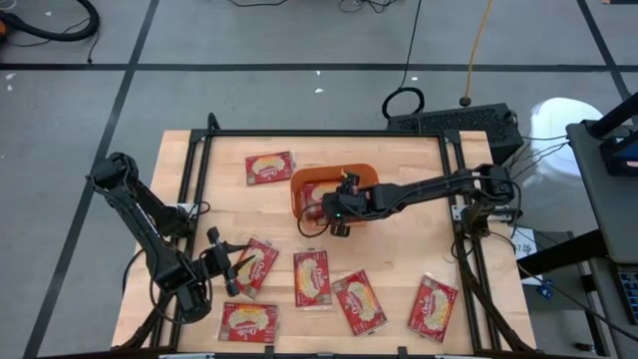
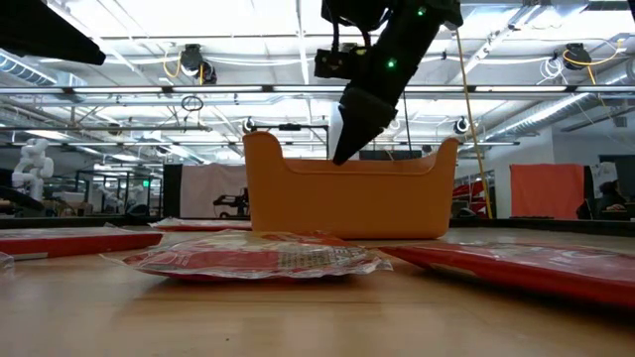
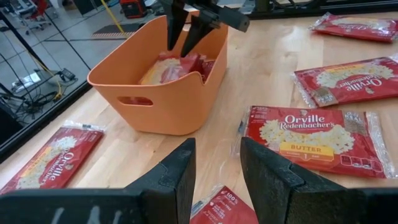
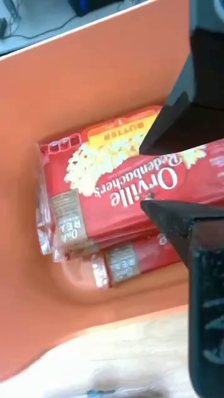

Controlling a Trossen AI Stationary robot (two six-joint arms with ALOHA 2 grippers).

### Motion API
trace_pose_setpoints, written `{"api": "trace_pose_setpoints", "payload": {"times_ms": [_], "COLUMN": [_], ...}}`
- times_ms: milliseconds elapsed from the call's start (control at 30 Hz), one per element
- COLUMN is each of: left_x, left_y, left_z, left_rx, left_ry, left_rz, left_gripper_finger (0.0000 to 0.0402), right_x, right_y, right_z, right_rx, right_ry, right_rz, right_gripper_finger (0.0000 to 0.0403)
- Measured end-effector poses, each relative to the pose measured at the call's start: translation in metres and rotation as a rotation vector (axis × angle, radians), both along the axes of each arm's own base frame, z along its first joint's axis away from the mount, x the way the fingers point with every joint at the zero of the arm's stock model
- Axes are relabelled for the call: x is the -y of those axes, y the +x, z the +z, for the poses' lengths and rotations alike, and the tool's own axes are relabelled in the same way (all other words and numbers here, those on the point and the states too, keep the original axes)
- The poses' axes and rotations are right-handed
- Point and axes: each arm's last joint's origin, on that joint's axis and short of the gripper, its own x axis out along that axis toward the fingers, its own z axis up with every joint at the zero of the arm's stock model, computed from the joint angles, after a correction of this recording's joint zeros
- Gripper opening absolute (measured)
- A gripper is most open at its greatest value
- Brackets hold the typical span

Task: Sort popcorn bags into baskets
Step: Put the red popcorn bag into the orange bin

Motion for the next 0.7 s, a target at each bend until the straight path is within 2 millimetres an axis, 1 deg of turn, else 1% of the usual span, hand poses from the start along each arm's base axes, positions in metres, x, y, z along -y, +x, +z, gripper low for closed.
{"api": "trace_pose_setpoints", "payload": {"times_ms": [233, 367, 500, 633, 700], "left_x": [0.000, 0.000, 0.001, 0.004, 0.007], "left_y": [0.000, 0.000, 0.000, 0.000, 0.001], "left_z": [0.000, 0.000, -0.002, -0.003, -0.004], "left_rx": [0.000, -0.017, -0.054, -0.101, -0.148], "left_ry": [0.000, -0.011, -0.040, -0.110, -0.151], "left_rz": [0.000, -0.005, -0.015, -0.039, -0.070], "left_gripper_finger": [0.0131, 0.0131, 0.0131, 0.0131, 0.0131], "right_x": [-0.001, -0.009, -0.030, -0.060, -0.075], "right_y": [0.000, 0.003, 0.008, 0.012, 0.011], "right_z": [0.000, 0.002, 0.013, 0.020, 0.022], "right_rx": [0.018, 0.087, 0.208, 0.319, 0.348], "right_ry": [0.028, 0.068, 0.101, 0.125, 0.134], "right_rz": [-0.031, -0.066, -0.031, 0.051, 0.088], "right_gripper_finger": [0.0116, 0.0105, 0.0093, 0.0089, 0.0089]}}
